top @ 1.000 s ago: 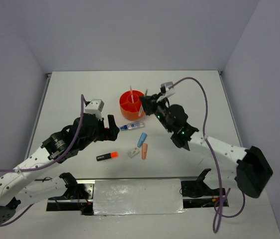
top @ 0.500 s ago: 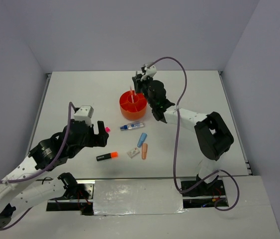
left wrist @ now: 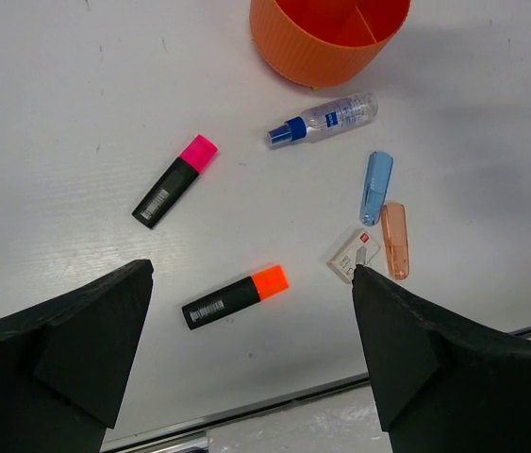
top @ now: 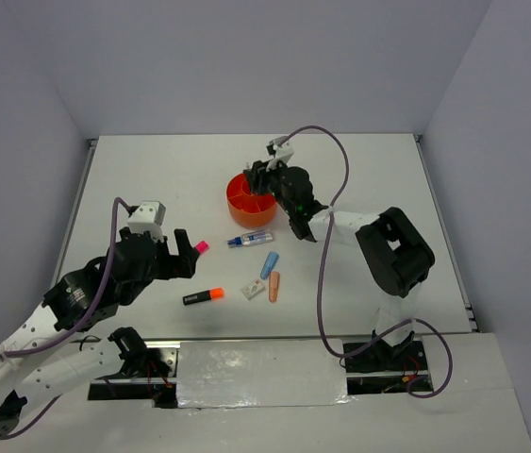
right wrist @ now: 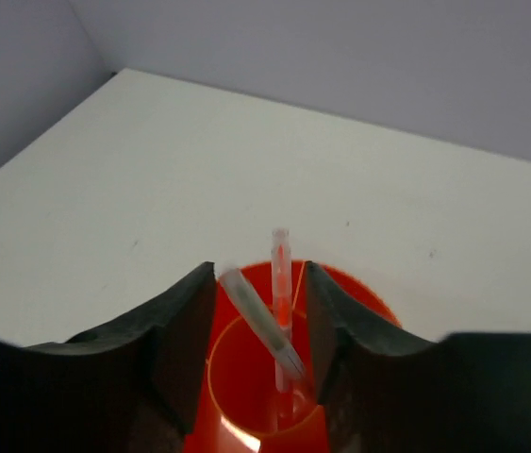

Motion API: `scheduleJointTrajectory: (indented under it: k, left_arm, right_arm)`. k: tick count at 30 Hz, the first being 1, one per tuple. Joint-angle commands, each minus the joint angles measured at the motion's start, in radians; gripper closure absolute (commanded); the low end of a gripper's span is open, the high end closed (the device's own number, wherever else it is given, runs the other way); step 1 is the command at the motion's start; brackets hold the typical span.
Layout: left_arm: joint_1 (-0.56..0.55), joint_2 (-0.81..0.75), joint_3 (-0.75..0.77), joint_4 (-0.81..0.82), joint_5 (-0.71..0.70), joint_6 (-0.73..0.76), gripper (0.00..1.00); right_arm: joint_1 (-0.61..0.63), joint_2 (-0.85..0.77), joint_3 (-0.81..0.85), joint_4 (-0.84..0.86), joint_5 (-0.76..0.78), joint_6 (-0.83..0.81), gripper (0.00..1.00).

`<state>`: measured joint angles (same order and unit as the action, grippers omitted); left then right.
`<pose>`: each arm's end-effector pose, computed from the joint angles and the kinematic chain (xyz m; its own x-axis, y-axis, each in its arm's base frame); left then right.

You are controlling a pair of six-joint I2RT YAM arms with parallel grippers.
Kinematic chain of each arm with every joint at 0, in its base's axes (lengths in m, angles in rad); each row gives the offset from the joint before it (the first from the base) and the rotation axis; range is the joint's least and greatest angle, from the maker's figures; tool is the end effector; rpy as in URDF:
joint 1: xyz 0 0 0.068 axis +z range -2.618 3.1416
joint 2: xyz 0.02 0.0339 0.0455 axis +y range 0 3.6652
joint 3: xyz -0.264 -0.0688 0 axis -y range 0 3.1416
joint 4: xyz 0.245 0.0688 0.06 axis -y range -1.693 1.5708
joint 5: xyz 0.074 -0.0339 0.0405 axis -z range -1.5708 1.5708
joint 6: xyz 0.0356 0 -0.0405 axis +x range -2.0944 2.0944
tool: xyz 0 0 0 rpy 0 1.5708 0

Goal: Sort the stationery into containers
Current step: Place the pen in the storage box, then pick up the stationery from the center of the board.

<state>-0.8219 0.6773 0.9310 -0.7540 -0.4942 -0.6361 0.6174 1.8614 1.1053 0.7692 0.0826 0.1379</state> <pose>0.1001 -0.0828 0.3480 -0.4774 -0.2545 -0.8410 0.0967 0.9361 -0.3382 0.3478 0.2434 0.2434 -0.0595 0.1258 -0.9903 -0.5063 0.8512 0.1385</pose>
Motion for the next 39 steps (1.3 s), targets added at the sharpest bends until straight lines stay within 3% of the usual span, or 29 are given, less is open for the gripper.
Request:
scheduleJointTrajectory:
  k: [1, 3, 8, 13, 16, 17, 21, 27, 29, 33, 39]
  left_arm:
    - [-0.005, -0.001, 0.006, 0.010, -0.018, -0.011, 0.01]
    - [-0.003, -0.002, 0.008, 0.010, -0.017, -0.010, 0.01]
    - [-0.003, 0.008, 0.003, 0.010, -0.017, -0.017, 0.01]
    - [0.000, 0.062, -0.012, 0.077, 0.068, -0.001, 0.01]
    - [0.003, 0.106, -0.068, 0.212, 0.175, 0.016, 0.01]
    - [0.003, 0.119, -0.095, 0.328, 0.198, 0.036, 0.01]
    - [0.003, 0.261, -0.194, 0.569, 0.206, 0.078, 0.01]
    - [0.024, 0.443, -0.284, 0.977, 0.241, 0.398, 0.01]
    - [0.074, 0.510, -0.268, 1.030, 0.307, 0.476, 0.01]
    - [0.121, 0.745, -0.117, 0.986, 0.469, 0.593, 0.02]
    - [0.136, 0.938, 0.015, 0.929, 0.479, 0.663, 0.04]
  right_arm:
    - [-0.002, -0.048, -0.059, 0.091, -0.055, 0.019, 0.48]
    - [-0.001, -0.068, -0.070, 0.076, -0.064, 0.022, 0.40]
    - [-0.002, -0.198, -0.136, 0.032, -0.050, 0.019, 0.39]
    - [-0.002, -0.425, -0.220, -0.131, -0.001, 0.090, 0.36]
    - [-0.004, -0.562, -0.263, -0.293, -0.012, 0.138, 0.35]
    - [-0.004, -0.597, -0.294, -0.327, -0.024, 0.149, 0.35]
    - [-0.004, -0.837, -0.415, -0.442, -0.119, 0.216, 0.34]
    - [-0.001, -1.152, -0.581, -0.550, -0.274, 0.287, 0.32]
    - [-0.002, -1.255, -0.616, -0.573, -0.296, 0.293, 0.31]
    - [-0.002, -1.370, -0.622, -0.686, -0.314, 0.286, 0.30]
    - [-0.002, -1.453, -0.595, -0.795, -0.339, 0.256, 0.30]
